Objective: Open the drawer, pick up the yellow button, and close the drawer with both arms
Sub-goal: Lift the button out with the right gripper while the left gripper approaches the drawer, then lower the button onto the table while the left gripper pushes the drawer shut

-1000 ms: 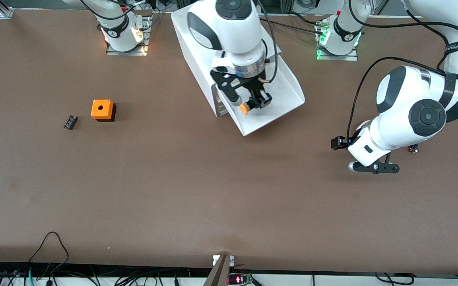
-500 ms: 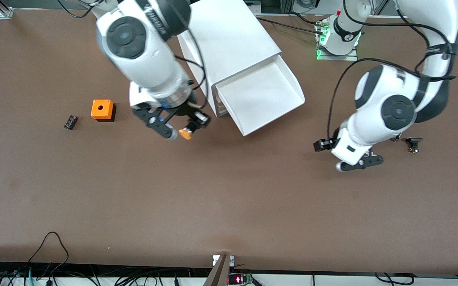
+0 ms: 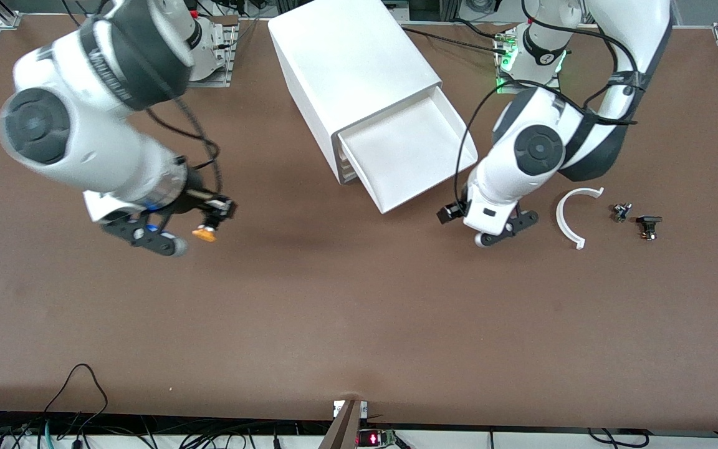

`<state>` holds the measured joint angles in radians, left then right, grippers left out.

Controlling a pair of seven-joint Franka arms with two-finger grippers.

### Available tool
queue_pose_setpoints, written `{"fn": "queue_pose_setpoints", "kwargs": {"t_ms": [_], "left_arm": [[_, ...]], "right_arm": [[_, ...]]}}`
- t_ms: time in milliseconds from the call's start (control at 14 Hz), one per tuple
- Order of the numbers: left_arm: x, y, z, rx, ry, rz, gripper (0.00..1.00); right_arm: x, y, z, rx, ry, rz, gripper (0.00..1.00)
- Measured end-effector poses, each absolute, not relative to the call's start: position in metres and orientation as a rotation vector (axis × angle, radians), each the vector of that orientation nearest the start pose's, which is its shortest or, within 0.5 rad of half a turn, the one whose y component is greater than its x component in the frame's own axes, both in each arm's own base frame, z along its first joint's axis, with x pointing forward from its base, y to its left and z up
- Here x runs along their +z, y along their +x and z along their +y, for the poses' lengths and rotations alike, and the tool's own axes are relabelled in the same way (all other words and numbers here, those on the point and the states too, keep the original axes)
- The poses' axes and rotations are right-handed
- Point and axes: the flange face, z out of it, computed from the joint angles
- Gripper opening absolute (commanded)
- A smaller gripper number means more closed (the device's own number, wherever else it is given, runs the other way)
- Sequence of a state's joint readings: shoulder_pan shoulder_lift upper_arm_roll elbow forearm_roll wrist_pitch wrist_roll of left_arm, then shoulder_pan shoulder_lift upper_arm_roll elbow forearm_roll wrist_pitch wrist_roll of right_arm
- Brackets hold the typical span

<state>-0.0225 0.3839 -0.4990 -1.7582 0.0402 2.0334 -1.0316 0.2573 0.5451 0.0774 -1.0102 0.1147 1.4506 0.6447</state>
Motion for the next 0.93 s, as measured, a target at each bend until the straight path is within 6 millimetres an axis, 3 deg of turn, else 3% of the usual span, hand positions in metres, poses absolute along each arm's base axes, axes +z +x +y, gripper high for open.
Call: {"fn": "queue_pose_setpoints", "kwargs": {"t_ms": [214, 357, 500, 643, 929], "left_arm": [[0.360, 0.548, -0.315, 0.259, -3.066, -0.876, 0.86], [0.356, 0.537, -0.327, 0.274, -3.056, -0.903, 0.86], [0.355, 0.527, -0.339, 0.287, -3.060, -0.886, 0.87], [0.354, 0.515, -0.352, 0.305, -3.068, -0.847, 0.88], [0.354, 0.497, -0.371, 0.328, -3.082, -0.787, 0.98]], "right_arm": [[0.509, 0.677, 0.139, 0.306, -3.011, 0.329, 0.00], [0.475, 0.688, 0.084, 0.337, -3.001, 0.267, 0.00], [0.434, 0.694, 0.048, 0.338, -2.999, 0.214, 0.00], [0.395, 0.696, 0.033, 0.315, -3.046, 0.164, 0.00], [0.322, 0.690, 0.036, 0.242, -3.121, 0.101, 0.00]]}}
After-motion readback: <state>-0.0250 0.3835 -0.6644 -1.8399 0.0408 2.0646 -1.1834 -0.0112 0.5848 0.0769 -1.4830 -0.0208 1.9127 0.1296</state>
